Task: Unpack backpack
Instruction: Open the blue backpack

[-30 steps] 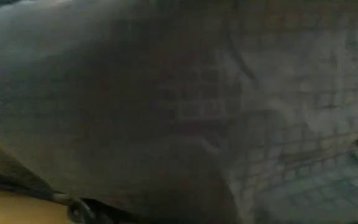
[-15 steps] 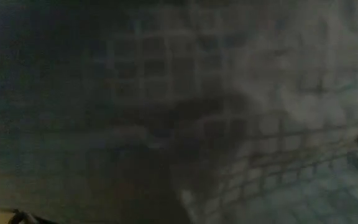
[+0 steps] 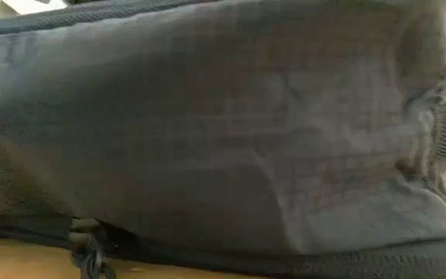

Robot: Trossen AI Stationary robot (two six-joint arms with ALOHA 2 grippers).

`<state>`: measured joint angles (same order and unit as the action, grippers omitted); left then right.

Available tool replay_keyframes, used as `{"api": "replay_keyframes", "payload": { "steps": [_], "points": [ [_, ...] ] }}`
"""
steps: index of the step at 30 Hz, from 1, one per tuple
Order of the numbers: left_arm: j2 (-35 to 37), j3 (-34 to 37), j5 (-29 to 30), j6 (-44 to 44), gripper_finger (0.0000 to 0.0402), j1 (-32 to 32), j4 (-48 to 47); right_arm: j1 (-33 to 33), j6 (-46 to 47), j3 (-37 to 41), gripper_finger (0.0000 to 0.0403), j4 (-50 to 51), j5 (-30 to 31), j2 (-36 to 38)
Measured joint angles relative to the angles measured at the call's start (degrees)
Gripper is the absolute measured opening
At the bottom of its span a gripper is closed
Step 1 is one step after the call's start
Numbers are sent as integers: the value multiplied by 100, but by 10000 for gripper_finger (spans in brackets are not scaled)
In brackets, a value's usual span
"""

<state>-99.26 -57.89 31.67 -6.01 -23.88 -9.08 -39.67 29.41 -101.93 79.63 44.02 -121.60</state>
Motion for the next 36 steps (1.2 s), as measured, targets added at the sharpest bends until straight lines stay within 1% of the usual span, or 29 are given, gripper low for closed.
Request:
{"api": "replay_keyframes", "payload": {
  "steps": [5,8,10,13,17,20,23,26,29,31,34,36],
  "points": [
    [9,0,393,90,0,-46,-178,-275,595,0,0,521,-394,0],
    [9,-2,625,255,0,-2,-275,-453,873,0,0,539,-688,0],
    [9,-7,735,428,0,51,-379,-555,1062,0,0,433,-703,0],
    [8,-2,736,656,0,154,-411,-713,1201,0,0,-158,-627,0],
    [2,7,736,974,0,294,-423,-748,866,-2,0,-997,-682,-53],
    [2,9,625,1089,0,356,-437,-718,882,0,0,-897,-623,-138],
    [101,20,375,879,4,295,-524,-686,1073,0,0,-696,-390,-129],
    [385,-75,281,665,22,85,-895,-654,1061,0,0,-550,-280,-131],
    [788,-265,313,642,56,-148,-857,-608,950,0,0,-518,-242,-130],
    [894,-275,158,518,82,-225,-537,-577,846,0,0,-529,-230,-131],
    [801,-269,-391,19,118,-205,148,-527,645,0,0,-544,-176,-131],
    [605,-281,-754,-435,137,-115,712,-501,617,0,0,-590,-154,-131]
  ]
}}
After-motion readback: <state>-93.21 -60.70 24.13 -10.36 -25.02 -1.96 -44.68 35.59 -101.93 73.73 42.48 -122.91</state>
